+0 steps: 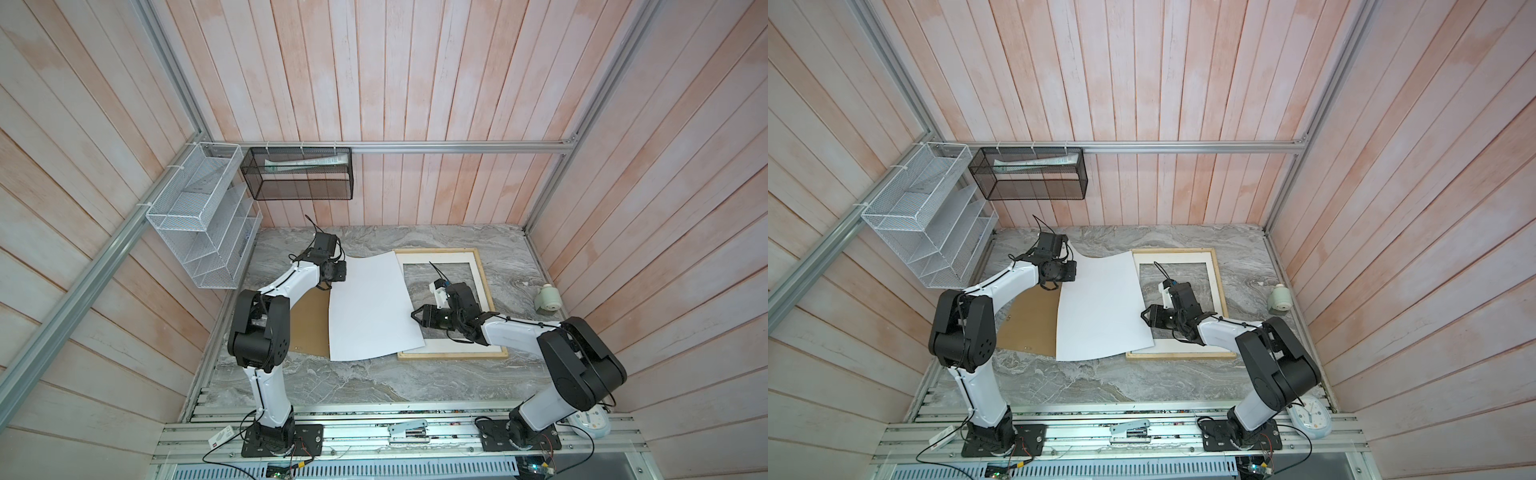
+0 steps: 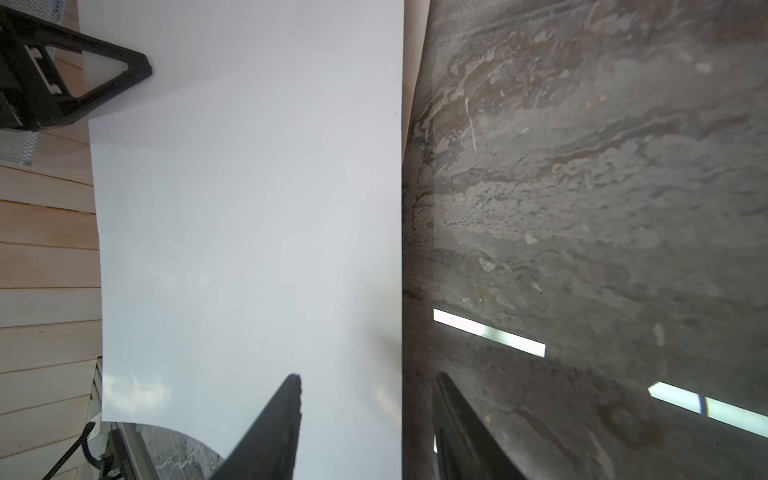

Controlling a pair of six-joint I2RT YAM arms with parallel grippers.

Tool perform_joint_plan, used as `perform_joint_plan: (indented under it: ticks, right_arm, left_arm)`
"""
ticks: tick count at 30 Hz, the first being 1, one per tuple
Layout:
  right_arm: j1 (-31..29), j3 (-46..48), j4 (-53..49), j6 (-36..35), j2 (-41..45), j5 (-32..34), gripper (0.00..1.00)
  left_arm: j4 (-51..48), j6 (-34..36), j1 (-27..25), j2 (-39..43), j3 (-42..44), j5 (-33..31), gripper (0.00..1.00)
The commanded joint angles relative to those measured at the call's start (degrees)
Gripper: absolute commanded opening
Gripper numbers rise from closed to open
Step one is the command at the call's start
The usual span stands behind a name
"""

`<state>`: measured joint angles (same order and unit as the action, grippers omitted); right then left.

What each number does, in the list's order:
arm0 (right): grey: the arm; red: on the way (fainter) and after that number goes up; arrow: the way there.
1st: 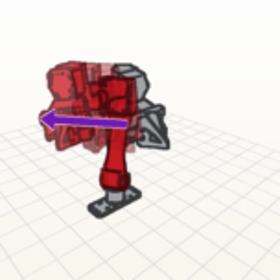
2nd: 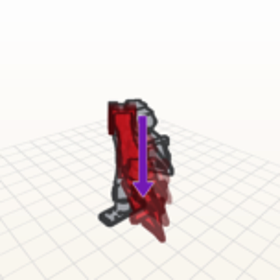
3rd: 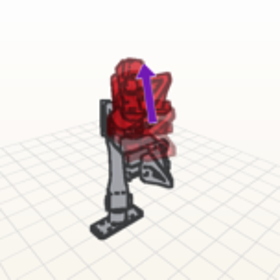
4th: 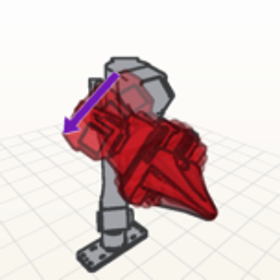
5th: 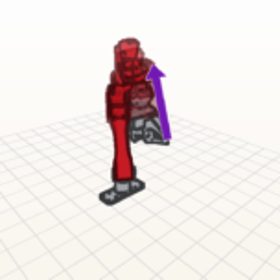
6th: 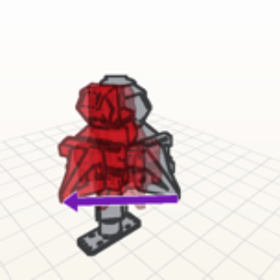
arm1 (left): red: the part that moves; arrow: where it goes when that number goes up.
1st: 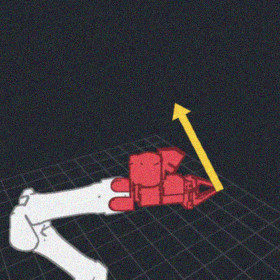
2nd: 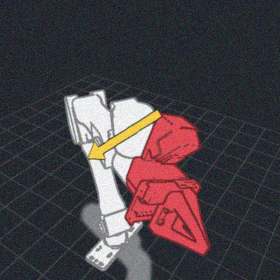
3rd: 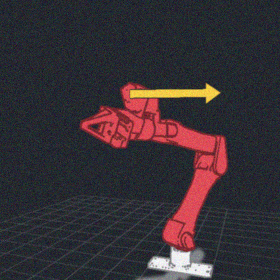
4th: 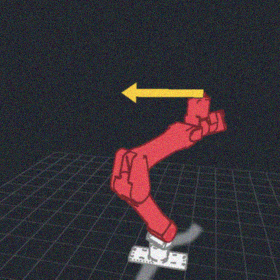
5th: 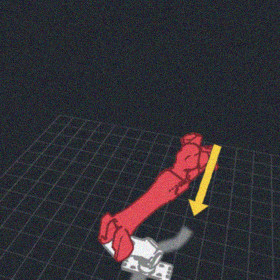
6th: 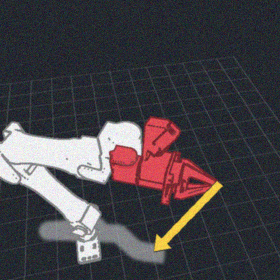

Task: Put the photo into the frame
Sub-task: 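Press the photo's edge onto the frame with the right gripper while the left holds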

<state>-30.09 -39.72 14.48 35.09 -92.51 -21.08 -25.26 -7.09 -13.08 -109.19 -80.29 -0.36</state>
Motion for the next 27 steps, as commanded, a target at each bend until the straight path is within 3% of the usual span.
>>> perform_joint_plan:
  ticks: [1,18,27]
  right_arm:
    - [-0.33,-1.68,2.76,0.73,-2.15,-1.29,0.52]
    - [-0.32,-3.87,7.05,1.41,-7.98,-7.72,0.48]
    - [-0.24,-3.82,7.67,1.82,-7.91,-8.44,0.35]
  left_arm:
    - [0.96,0.94,0.25,0.29,0.39,-1.4,0.0]
    - [2.39,0.15,0.25,0.99,1.23,0.62,0.0]
    - [3.51,-0.86,0.25,1.61,1.89,2.58,0.0]
